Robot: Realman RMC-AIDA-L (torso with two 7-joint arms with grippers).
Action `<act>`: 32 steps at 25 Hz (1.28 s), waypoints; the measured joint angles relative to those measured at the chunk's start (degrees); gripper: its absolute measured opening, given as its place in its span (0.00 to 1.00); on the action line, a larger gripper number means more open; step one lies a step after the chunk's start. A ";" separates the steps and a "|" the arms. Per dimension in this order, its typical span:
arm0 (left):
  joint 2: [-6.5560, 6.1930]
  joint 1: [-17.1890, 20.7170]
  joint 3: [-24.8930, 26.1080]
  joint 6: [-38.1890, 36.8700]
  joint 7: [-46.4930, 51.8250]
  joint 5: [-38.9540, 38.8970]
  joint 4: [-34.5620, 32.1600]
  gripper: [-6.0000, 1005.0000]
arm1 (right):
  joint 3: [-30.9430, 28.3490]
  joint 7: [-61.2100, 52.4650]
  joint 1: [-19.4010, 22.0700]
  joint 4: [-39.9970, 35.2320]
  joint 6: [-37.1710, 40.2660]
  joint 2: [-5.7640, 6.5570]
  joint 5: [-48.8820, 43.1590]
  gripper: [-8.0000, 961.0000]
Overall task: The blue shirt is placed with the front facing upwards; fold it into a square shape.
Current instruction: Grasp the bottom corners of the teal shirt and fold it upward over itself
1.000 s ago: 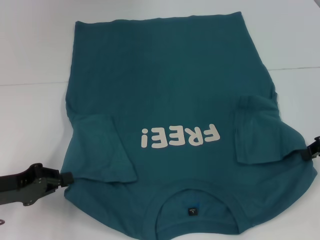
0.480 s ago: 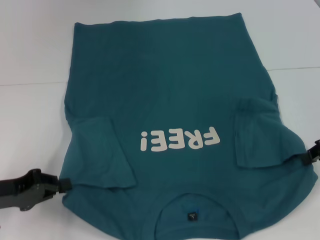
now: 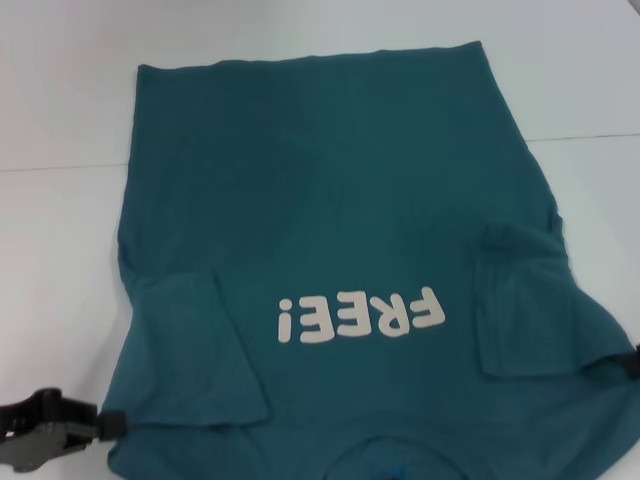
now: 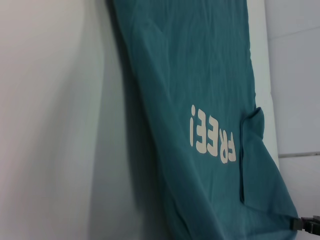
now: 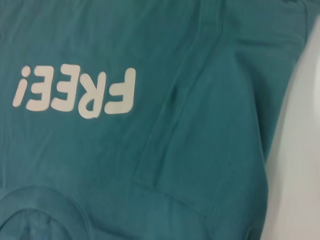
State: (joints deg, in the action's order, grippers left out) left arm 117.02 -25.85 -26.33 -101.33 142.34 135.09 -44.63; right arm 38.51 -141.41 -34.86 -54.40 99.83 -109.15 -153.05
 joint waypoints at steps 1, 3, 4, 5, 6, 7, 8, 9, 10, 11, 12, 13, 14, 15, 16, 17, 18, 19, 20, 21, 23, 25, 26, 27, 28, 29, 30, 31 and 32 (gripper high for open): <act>0.04 0.61 -0.01 -0.66 0.01 0.22 -0.51 0.01 | -0.01 0.01 0.41 -0.47 0.83 -0.28 -0.14 0.04; 0.04 1.28 0.09 -1.46 0.02 0.85 -1.16 0.01 | 0.02 0.11 1.19 -1.15 2.14 -0.85 -0.35 0.04; 0.05 1.61 0.17 -1.90 0.02 1.27 -1.46 0.01 | 0.03 0.24 1.70 -1.49 2.77 -1.17 -0.43 0.04; 0.05 1.88 0.26 -2.26 0.02 1.53 -1.62 0.01 | 0.06 0.43 2.34 -1.84 3.45 -1.64 -0.53 0.04; 0.05 2.11 0.30 -2.53 0.03 1.66 -1.74 0.01 | 0.07 0.55 2.96 -2.37 3.97 -2.12 -0.55 0.04; 0.06 2.39 0.36 -3.02 0.07 1.88 -1.91 0.01 | 0.08 0.68 3.67 -3.00 4.51 -2.56 -0.57 0.04; 0.08 2.55 0.40 -3.34 0.14 2.10 -2.07 0.01 | 0.07 0.76 4.36 -3.59 4.86 -2.92 -0.60 0.04; 0.08 2.55 0.40 -3.34 0.14 2.10 -2.07 0.01 | 0.07 0.76 5.07 -4.47 5.17 -3.38 -0.61 0.04; 0.14 2.85 0.45 -3.93 0.44 3.07 -2.56 0.01 | 0.06 0.79 5.79 -5.25 5.54 -3.79 -0.63 0.04; 0.15 2.92 0.45 -4.04 0.52 3.38 -2.70 0.01 | -0.03 0.83 6.40 -5.93 5.82 -4.08 -0.66 0.04; 0.15 3.01 0.47 -4.11 0.58 3.64 -2.84 0.01 | -0.15 0.88 6.78 -6.19 5.87 -4.19 -0.65 0.04; 0.15 3.06 0.50 -4.14 0.59 3.75 -2.94 0.01 | -0.36 0.92 7.08 -6.32 5.75 -4.22 -0.54 0.04; 0.15 2.99 0.52 -4.15 0.58 3.72 -3.04 0.01 | -0.64 0.99 7.09 -6.26 5.38 -4.13 -0.31 0.04; 0.05 2.64 0.55 -4.16 0.48 3.53 -3.08 0.01 | -1.00 1.20 6.97 -6.09 5.18 -3.98 0.12 0.04; -0.08 2.20 0.55 -4.21 0.38 3.29 -3.09 0.01 | -1.42 1.46 6.54 -5.99 4.88 -3.72 0.76 0.04; -0.35 1.50 0.57 -4.24 0.30 2.92 -3.11 0.01 | -1.94 1.75 5.95 -5.96 5.04 -3.50 1.54 0.04; -0.56 0.99 0.57 -4.30 0.30 2.76 -3.07 0.01 | -2.52 1.95 5.20 -5.95 5.11 -3.18 2.66 0.04; -1.02 -0.18 0.57 -4.38 0.35 2.32 -2.96 0.01 | -3.12 1.98 4.24 -5.95 5.14 -2.74 3.76 0.04; -1.39 -1.05 0.58 -4.45 0.46 1.94 -2.84 0.01 | -3.57 1.93 3.53 -5.94 5.22 -2.47 4.68 0.04; -1.85 -2.19 0.58 -4.39 0.87 1.71 -2.60 0.01 | -4.18 1.70 2.52 -5.95 4.88 -2.09 5.77 0.04; -2.77 -4.46 0.58 -3.59 2.12 1.48 -1.95 0.01 | -5.46 1.14 0.76 -5.91 3.35 -1.70 6.92 0.04; -3.78 -6.79 0.61 -2.38 3.58 1.44 -0.88 0.01 | -6.66 0.20 -0.61 -5.61 0.99 -1.58 7.36 0.04; -4.06 -7.48 0.63 -1.88 3.89 1.44 -0.52 0.01 | -7.06 -0.37 -1.23 -5.30 -0.40 -1.55 7.50 0.04; -4.60 -8.76 0.64 -1.02 4.43 1.43 0.11 0.01 | -7.31 -0.94 -1.89 -4.77 -2.11 -1.53 7.63 0.04; -5.04 -9.85 0.65 -0.10 4.94 1.43 0.59 0.01 | -7.37 -1.46 -2.42 -4.18 -3.61 -1.50 7.69 0.04; -5.55 -10.86 0.66 0.87 5.40 1.43 1.11 0.01 | -7.40 -1.96 -2.88 -3.61 -5.01 -1.48 7.73 0.04; -5.98 -11.76 0.67 1.70 5.82 1.43 1.52 0.01 | -7.41 -2.58 -3.36 -3.01 -6.88 -1.46 7.78 0.04; -6.45 -12.85 0.67 2.68 6.29 1.47 1.95 0.01 | -7.41 -3.08 -3.82 -2.47 -8.47 -1.44 7.83 0.04; -6.93 -13.91 0.66 3.64 6.78 1.57 2.34 0.01 | -7.43 -3.54 -4.22 -2.01 -9.98 -1.38 7.89 0.04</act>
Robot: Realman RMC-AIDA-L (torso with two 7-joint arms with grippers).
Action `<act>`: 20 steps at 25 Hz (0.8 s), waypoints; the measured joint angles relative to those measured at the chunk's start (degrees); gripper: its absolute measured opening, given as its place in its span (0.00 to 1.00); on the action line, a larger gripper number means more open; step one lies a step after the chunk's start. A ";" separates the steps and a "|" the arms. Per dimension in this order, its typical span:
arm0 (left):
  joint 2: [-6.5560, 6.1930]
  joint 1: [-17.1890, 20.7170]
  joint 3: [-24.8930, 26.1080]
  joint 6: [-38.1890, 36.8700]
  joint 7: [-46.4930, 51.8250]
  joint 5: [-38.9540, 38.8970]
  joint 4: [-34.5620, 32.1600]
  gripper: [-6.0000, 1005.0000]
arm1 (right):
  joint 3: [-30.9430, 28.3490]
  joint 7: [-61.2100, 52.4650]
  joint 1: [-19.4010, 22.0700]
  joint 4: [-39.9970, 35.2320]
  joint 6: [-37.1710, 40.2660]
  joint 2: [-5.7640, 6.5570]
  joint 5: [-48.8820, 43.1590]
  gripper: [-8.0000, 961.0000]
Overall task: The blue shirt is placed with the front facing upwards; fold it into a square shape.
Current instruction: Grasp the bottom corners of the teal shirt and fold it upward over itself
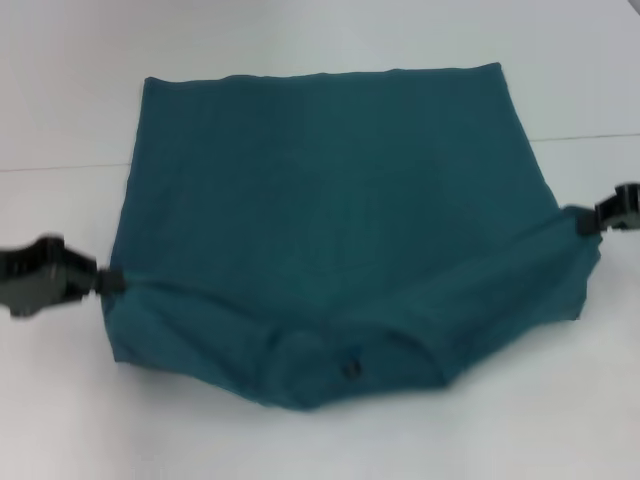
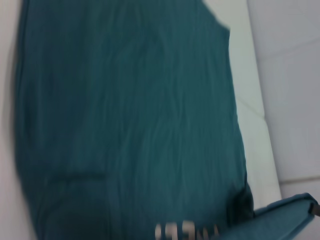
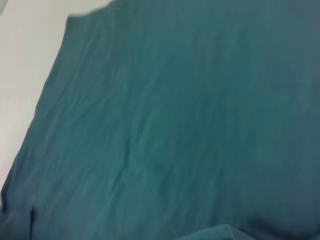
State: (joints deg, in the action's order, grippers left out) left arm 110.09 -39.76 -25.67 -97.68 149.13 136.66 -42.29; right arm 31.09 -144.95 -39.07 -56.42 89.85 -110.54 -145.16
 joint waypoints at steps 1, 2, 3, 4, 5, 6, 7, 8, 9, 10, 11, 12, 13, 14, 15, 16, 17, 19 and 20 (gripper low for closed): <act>-0.45 -0.98 0.00 0.89 0.44 0.06 0.20 0.01 | 0.00 -0.53 -0.34 0.24 -1.44 0.03 0.10 0.04; -0.95 -2.30 -0.21 2.27 1.26 0.29 0.34 0.01 | -0.01 -1.12 -0.67 0.41 -2.97 0.08 0.26 0.04; -1.19 -3.08 -0.41 3.12 1.77 0.49 0.42 0.01 | 0.01 -1.68 -0.98 0.47 -4.37 0.11 0.56 0.04; -1.53 -4.12 -0.93 4.42 2.45 0.88 0.59 0.01 | 0.15 -2.19 -1.24 0.50 -5.78 0.11 0.88 0.04; -1.84 -5.10 -1.63 5.94 3.01 1.37 0.90 0.01 | 0.33 -2.63 -1.53 0.55 -7.02 0.06 1.13 0.04; -2.09 -6.02 -2.33 7.49 3.45 1.90 1.27 0.01 | 0.55 -2.99 -1.81 0.70 -8.15 -0.08 1.23 0.04; -2.31 -6.97 -3.48 9.63 3.92 2.74 1.90 0.01 | 0.82 -3.35 -2.15 1.00 -9.54 -0.22 1.28 0.04; -2.42 -7.88 -4.74 11.97 4.34 3.57 2.54 0.01 | 1.18 -3.61 -2.59 1.58 -10.96 -0.40 1.26 0.04; -2.43 -8.52 -5.89 13.93 4.70 4.35 3.14 0.01 | 1.53 -3.68 -2.91 2.30 -12.20 -0.47 1.18 0.04; -2.34 -9.22 -7.37 16.21 4.97 5.07 3.79 0.01 | 1.93 -3.71 -3.26 3.24 -13.44 -0.54 1.12 0.04; -2.12 -9.71 -8.86 18.66 5.18 5.55 4.43 0.01 | 2.46 -3.72 -3.62 4.26 -14.75 -0.58 1.10 0.04; -1.80 -10.01 -10.25 20.80 5.24 5.81 5.00 0.01 | 3.43 -3.72 -4.02 5.69 -16.71 -0.64 0.97 0.04; -1.41 -10.28 -11.86 23.08 5.31 5.91 5.63 0.01 | 4.35 -3.72 -4.28 6.86 -18.28 -0.68 0.82 0.04; -0.92 -10.47 -13.72 25.87 5.44 5.94 6.29 0.01 | 5.65 -3.76 -4.61 8.14 -20.17 -0.78 0.57 0.04; -0.64 -10.52 -14.65 27.37 5.59 5.95 6.57 0.01 | 6.85 -3.87 -4.91 9.29 -22.06 -0.85 0.26 0.04; -0.29 -10.54 -15.71 29.27 5.75 5.95 6.87 0.01 | 7.86 -4.08 -5.10 10.23 -23.59 -0.96 -0.11 0.04; 0.01 -10.54 -16.41 30.77 5.85 5.96 7.07 0.01 | 8.91 -4.60 -5.36 11.08 -25.58 -1.13 -0.87 0.05; 0.38 -10.48 -17.22 33.59 5.62 5.97 7.33 0.01 | 10.41 -5.47 -5.71 12.01 -28.46 -1.35 -2.15 0.05; 0.45 -10.45 -17.46 34.83 5.32 5.98 7.38 0.01 | 11.15 -5.82 -5.89 12.31 -29.84 -1.44 -2.63 0.05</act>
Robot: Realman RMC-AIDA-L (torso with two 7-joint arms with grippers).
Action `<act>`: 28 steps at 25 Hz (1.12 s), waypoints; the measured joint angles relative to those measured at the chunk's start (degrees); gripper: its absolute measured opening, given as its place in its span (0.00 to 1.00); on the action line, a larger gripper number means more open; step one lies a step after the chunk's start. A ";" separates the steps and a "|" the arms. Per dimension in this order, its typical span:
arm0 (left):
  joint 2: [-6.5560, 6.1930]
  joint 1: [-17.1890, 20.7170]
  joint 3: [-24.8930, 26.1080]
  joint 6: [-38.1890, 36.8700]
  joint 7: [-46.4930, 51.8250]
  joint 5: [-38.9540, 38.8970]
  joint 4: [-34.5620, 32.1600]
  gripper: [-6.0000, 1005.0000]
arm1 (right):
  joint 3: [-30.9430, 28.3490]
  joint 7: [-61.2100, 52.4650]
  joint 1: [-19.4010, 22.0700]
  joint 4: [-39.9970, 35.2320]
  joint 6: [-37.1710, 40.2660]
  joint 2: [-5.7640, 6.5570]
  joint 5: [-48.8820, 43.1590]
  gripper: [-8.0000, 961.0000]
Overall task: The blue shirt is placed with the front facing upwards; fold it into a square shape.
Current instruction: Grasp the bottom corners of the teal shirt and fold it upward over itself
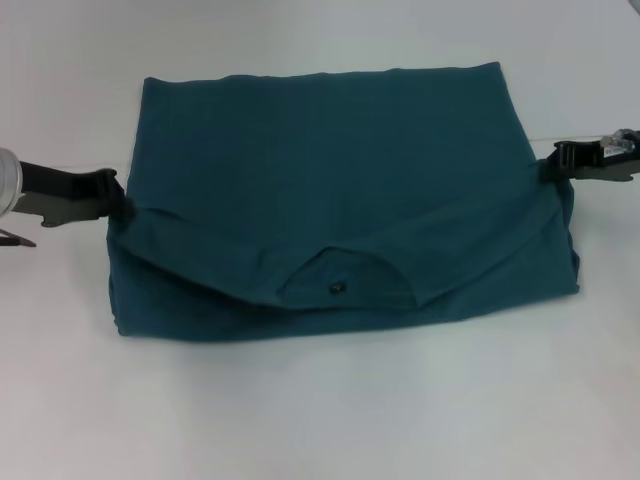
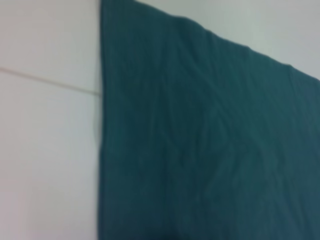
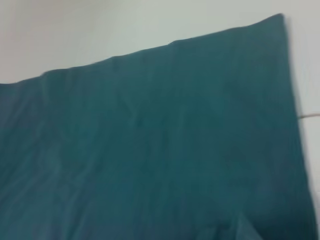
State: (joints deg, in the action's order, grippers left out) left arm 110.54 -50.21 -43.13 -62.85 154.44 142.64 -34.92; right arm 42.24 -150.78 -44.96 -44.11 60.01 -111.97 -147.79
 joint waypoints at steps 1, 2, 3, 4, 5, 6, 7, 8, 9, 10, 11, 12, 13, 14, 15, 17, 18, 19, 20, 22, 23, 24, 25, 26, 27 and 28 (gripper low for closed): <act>0.00 0.00 0.00 0.00 0.00 0.00 0.00 0.01 | 0.74 -0.18 -0.22 0.25 -1.28 -0.08 -0.28 0.05; 0.11 0.08 -0.24 1.20 -0.37 0.01 0.02 0.01 | 1.30 -0.18 -0.43 0.45 -2.17 -0.20 -0.33 0.05; 0.43 0.17 -0.41 3.07 -1.23 0.01 0.02 0.01 | 1.83 -0.19 -0.63 0.59 -3.11 -0.35 -0.35 0.05; 0.62 0.23 -0.44 3.90 -1.62 0.01 0.03 0.01 | 2.11 -0.19 -0.78 0.66 -3.82 -0.46 -0.36 0.05; 0.95 0.32 -0.46 4.98 -2.12 0.01 0.02 0.01 | 2.44 -0.19 -1.04 0.79 -4.95 -0.66 -0.38 0.05; 1.22 0.37 -0.47 5.89 -2.46 0.01 0.01 0.01 | 2.66 -0.20 -1.28 0.92 -5.91 -0.81 -0.39 0.05; 1.61 0.42 -0.51 7.55 -3.06 0.01 0.05 0.01 | 2.80 -0.20 -1.54 1.11 -6.82 -0.97 -0.40 0.05; 1.69 0.41 -0.53 8.03 -3.26 0.01 0.10 0.01 | 2.87 -0.21 -1.76 1.36 -7.65 -1.05 -0.40 0.05; 1.85 0.39 -0.56 9.02 -3.66 0.01 0.21 0.01 | 2.91 -0.21 -2.02 1.69 -8.53 -1.09 -0.41 0.05; 2.07 0.28 -0.72 9.92 -4.03 0.01 0.29 0.01 | 2.93 -0.22 -2.27 2.10 -9.36 -1.13 -0.41 0.06; 2.20 0.20 -0.91 10.58 -4.25 0.01 0.30 0.01 | 2.93 -0.22 -2.49 2.51 -10.21 -1.13 -0.42 0.06; 2.45 0.08 -1.43 11.68 -4.47 0.01 0.31 0.01 | 2.93 -0.22 -2.64 2.93 -10.91 -1.14 -0.43 0.06; 2.61 0.03 -2.00 12.66 -4.50 0.01 0.31 0.01 | 2.95 -0.29 -2.83 3.39 -11.72 -1.14 -0.44 0.06; 2.81 -0.06 -2.80 13.82 -4.52 0.01 0.30 0.01 | 2.97 -0.48 -2.98 3.80 -12.45 -1.14 -0.44 0.06; 2.81 -0.06 -2.80 13.82 -4.52 0.01 0.30 0.01 | 3.03 -0.75 -3.08 4.19 -13.16 -1.14 -0.45 0.06; 3.24 -0.16 -5.03 16.65 -4.53 0.01 0.31 0.01 | 3.17 -1.77 -3.13 4.52 -14.14 -1.14 -0.46 0.06; 3.33 -0.19 -5.48 17.27 -4.54 0.01 0.31 0.01 | 3.20 -2.46 -3.12 4.58 -14.61 -1.07 -0.47 0.06; 3.44 -0.22 -5.97 18.03 -4.54 0.01 0.31 0.01 | 3.22 -3.14 -3.09 4.60 -15.04 -0.93 -0.47 0.06; 3.51 -0.28 -6.32 18.69 -4.55 0.01 0.31 0.01 | 3.24 -3.71 -3.05 4.60 -15.40 -0.77 -0.48 0.06; 3.59 -0.43 -6.43 19.79 -4.55 0.01 0.57 0.01 | 3.29 -3.99 -3.15 4.61 -15.72 -0.54 -0.50 0.06; 3.62 -0.53 -6.44 20.42 -4.56 0.01 0.81 0.01 | 3.42 -3.86 -3.34 4.61 -15.76 -0.46 -0.49 0.07; 3.64 -0.61 -6.44 21.05 -4.56 0.01 0.99 0.01 | 3.73 -3.66 -3.61 4.62 -15.86 -0.37 -0.50 0.07; 3.67 -0.66 -6.45 21.66 -4.58 0.01 1.16 0.01 | 4.10 -3.50 -3.89 4.62 -15.97 -0.32 -0.50 0.07; 3.68 -0.68 -6.46 22.15 -4.68 0.00 1.25 0.01 | 4.48 -3.47 -4.14 4.63 -16.11 -0.28 -0.49 0.07; 3.68 -0.68 -6.47 22.67 -4.95 0.01 1.28 0.01 | 4.85 -3.48 -4.41 4.65 -16.39 -0.25 -0.49 0.07; 3.68 -0.68 -6.47 22.67 -4.95 0.01 1.28 0.01 | 5.01 -3.55 -4.57 4.67 -16.67 -0.23 -0.50 0.07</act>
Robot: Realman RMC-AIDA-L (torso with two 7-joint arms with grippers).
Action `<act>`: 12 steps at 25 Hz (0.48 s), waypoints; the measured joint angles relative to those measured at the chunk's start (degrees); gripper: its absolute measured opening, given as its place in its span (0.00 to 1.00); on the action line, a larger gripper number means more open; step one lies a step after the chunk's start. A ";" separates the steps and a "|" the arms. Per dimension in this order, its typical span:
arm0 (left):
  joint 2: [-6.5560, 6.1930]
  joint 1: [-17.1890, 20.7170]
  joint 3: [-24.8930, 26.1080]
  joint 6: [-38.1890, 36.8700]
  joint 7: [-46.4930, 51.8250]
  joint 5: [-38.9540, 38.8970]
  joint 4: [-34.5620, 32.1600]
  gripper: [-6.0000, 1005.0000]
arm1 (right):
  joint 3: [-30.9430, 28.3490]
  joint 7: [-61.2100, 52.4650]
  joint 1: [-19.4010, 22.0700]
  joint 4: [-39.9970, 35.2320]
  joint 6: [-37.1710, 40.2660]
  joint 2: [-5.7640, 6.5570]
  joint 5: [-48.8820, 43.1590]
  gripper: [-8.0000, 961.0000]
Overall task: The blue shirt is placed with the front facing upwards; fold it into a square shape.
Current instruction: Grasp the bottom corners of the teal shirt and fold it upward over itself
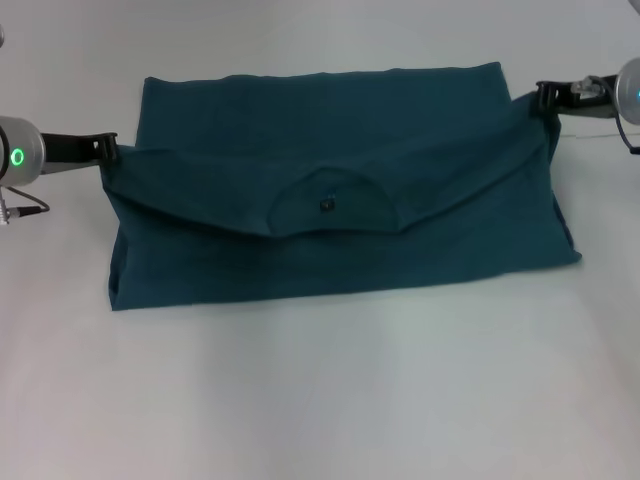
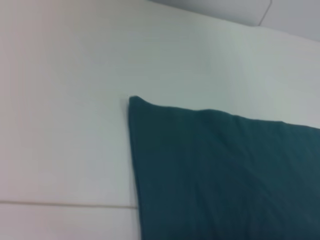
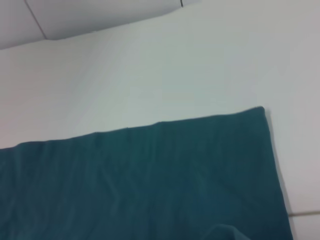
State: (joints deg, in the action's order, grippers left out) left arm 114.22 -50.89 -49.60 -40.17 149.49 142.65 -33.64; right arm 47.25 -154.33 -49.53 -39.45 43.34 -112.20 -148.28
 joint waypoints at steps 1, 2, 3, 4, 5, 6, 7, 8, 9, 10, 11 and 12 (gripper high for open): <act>0.00 0.00 0.00 0.00 0.00 0.00 0.00 0.01 | 0.05 -0.11 -0.11 0.15 -0.57 0.00 0.01 0.07; 0.00 -0.11 -0.02 0.99 -1.00 0.00 0.29 0.01 | 0.06 -0.17 -0.21 0.44 -1.23 0.00 0.01 0.07; 0.00 -0.15 -0.03 1.24 -1.17 0.00 0.43 0.01 | 0.08 -0.22 -0.34 0.92 -1.98 0.00 0.00 0.07; 0.00 -0.22 -0.04 1.69 -1.48 0.00 0.72 0.01 | 0.08 -0.24 -0.53 1.78 -2.92 0.05 0.01 0.07; 0.01 -0.37 -0.06 2.08 -1.76 0.00 0.98 0.01 | 0.09 -0.24 -0.68 2.57 -3.62 0.11 0.01 0.07; 0.05 -0.50 -0.09 2.33 -2.05 -0.01 1.20 0.01 | 0.10 -0.24 -0.86 3.45 -4.40 0.20 0.01 0.07; 0.08 -0.61 -0.10 2.55 -2.30 -0.01 1.35 0.01 | 0.11 -0.25 -1.00 4.18 -5.09 0.27 0.01 0.07; 0.11 -0.72 -0.13 2.71 -2.57 -0.01 1.49 0.01 | 0.11 -0.27 -1.11 4.77 -5.73 0.34 0.01 0.08; 0.11 -0.84 -0.13 2.91 -2.85 -0.02 1.58 0.01 | 0.10 -0.29 -1.18 5.03 -6.16 0.34 0.01 0.08; 0.12 -0.99 -0.14 3.12 -3.01 -0.02 1.74 0.01 | 0.06 -0.31 -1.24 5.16 -6.53 0.34 0.01 0.08; 0.12 -1.22 -0.15 3.39 -3.14 -0.02 1.98 0.01 | -0.03 -0.34 -1.28 5.24 -6.82 0.34 0.01 0.08; 0.13 -1.31 -0.15 3.47 -3.16 -0.02 2.09 0.01 | -0.10 -0.35 -1.32 5.25 -6.93 0.34 0.01 0.08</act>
State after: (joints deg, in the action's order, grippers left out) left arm 114.35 -52.20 -49.75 -36.71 146.33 142.63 -31.54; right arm 47.15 -154.68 -50.85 -34.19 36.40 -111.86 -148.27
